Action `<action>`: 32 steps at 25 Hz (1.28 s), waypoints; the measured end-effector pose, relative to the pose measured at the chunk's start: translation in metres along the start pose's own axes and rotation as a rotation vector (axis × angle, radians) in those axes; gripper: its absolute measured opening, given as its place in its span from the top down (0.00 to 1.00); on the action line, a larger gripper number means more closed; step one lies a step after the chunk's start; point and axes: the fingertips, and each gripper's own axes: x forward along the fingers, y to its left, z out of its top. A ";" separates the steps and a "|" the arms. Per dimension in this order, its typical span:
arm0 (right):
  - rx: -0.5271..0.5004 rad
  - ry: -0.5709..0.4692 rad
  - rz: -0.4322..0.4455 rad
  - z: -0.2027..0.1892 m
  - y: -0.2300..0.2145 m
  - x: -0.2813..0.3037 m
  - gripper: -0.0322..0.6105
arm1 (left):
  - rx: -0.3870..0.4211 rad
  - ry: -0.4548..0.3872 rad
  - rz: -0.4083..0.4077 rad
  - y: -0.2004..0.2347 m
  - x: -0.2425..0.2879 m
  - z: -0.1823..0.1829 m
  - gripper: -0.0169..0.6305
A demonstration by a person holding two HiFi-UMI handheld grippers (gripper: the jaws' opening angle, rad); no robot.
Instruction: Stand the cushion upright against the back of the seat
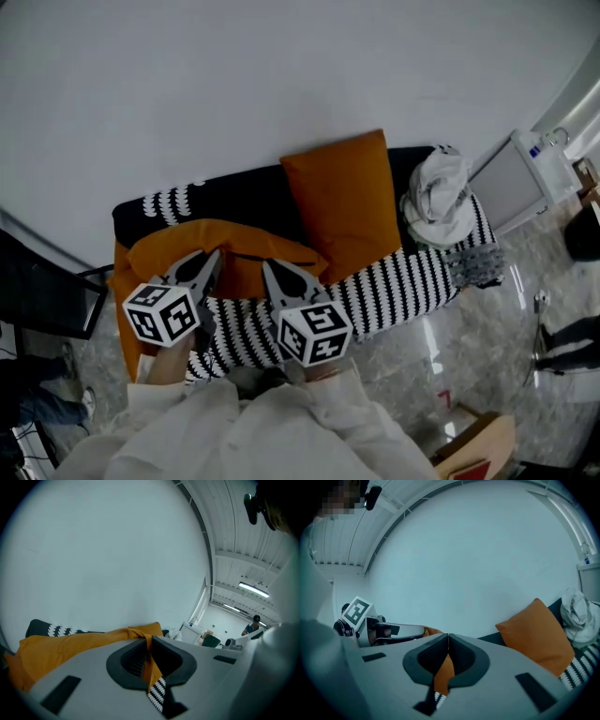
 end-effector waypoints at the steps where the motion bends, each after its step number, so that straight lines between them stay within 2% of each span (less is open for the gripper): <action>1: 0.005 -0.004 -0.003 0.001 0.000 0.002 0.93 | -0.004 -0.002 0.000 0.003 0.001 0.002 0.92; 14: 0.025 -0.032 -0.003 0.012 0.008 0.013 0.93 | 0.031 -0.067 -0.070 -0.006 -0.009 0.051 0.92; 23: 0.053 -0.026 -0.011 0.012 0.003 0.034 0.93 | -0.001 -0.009 -0.075 0.015 0.013 0.035 0.92; 32: 0.057 -0.046 -0.014 0.028 -0.004 0.065 0.93 | -0.040 0.019 -0.090 0.042 0.040 0.043 0.92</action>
